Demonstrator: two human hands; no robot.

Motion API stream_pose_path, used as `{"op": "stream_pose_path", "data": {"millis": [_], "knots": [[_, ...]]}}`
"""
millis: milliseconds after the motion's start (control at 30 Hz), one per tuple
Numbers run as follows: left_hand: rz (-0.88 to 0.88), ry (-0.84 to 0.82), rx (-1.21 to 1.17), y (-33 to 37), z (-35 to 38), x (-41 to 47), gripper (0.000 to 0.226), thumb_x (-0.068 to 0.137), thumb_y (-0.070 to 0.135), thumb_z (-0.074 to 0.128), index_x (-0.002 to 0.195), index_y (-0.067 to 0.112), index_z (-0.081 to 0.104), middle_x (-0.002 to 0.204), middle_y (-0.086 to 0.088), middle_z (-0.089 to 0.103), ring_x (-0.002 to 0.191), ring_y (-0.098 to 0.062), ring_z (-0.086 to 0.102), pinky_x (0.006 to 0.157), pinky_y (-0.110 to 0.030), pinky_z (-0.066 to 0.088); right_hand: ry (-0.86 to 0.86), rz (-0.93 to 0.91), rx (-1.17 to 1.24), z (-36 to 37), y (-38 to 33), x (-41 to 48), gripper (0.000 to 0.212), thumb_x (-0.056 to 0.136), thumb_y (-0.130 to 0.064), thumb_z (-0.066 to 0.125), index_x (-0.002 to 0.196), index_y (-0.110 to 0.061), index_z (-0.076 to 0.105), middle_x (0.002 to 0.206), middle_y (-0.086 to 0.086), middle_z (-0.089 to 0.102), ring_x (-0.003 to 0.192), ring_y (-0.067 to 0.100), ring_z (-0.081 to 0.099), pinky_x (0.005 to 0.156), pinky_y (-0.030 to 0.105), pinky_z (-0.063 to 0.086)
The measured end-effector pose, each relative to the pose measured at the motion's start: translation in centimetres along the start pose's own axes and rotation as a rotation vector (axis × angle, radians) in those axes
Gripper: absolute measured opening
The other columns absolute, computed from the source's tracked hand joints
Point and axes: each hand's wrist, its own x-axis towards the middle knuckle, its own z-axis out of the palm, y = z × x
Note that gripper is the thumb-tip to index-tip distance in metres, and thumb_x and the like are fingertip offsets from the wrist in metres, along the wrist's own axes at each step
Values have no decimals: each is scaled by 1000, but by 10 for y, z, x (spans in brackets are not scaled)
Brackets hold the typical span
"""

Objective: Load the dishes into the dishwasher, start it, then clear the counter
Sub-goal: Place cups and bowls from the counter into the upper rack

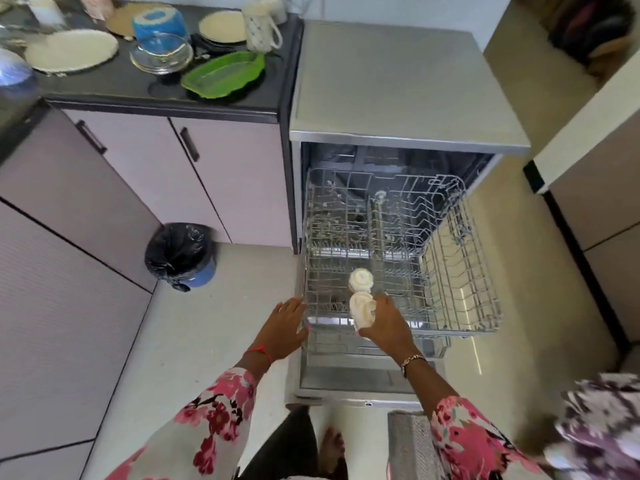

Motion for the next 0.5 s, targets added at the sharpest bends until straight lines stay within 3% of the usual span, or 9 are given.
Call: {"op": "stream_pose_path", "data": {"millis": [67, 133, 267, 500], "knots": [[42, 47, -18, 12, -2, 13, 51, 86, 33, 40, 124, 0, 52, 134, -19, 50, 124, -32, 49, 101, -42, 41, 23, 19, 40, -10, 11, 9, 78, 66, -19, 81, 129, -6, 37, 127, 14, 46, 112, 34, 53, 83, 37, 47], [73, 99, -32, 18, -6, 30, 47, 88, 16, 53, 130, -4, 44, 142, -22, 39, 132, -34, 38, 108, -41, 33, 34, 35, 50, -20, 17, 22, 76, 66, -18, 81, 127, -6, 38, 126, 14, 47, 113, 33, 52, 82, 36, 47], [64, 177, -10, 13, -14, 70, 52, 76, -1, 66, 124, -8, 49, 134, -28, 46, 121, -41, 49, 98, -43, 44, 55, 53, 89, -37, 21, 59, 75, 67, -17, 80, 128, -8, 38, 126, 12, 47, 113, 32, 52, 84, 40, 47], [-63, 194, -71, -22, -18, 152, 55, 87, 9, 53, 137, 0, 32, 150, -20, 24, 141, -32, 19, 117, -42, 20, 52, 65, 103, -38, 19, 142, 74, 67, -17, 81, 127, -8, 39, 129, 11, 47, 114, 33, 51, 85, 38, 45]]}}
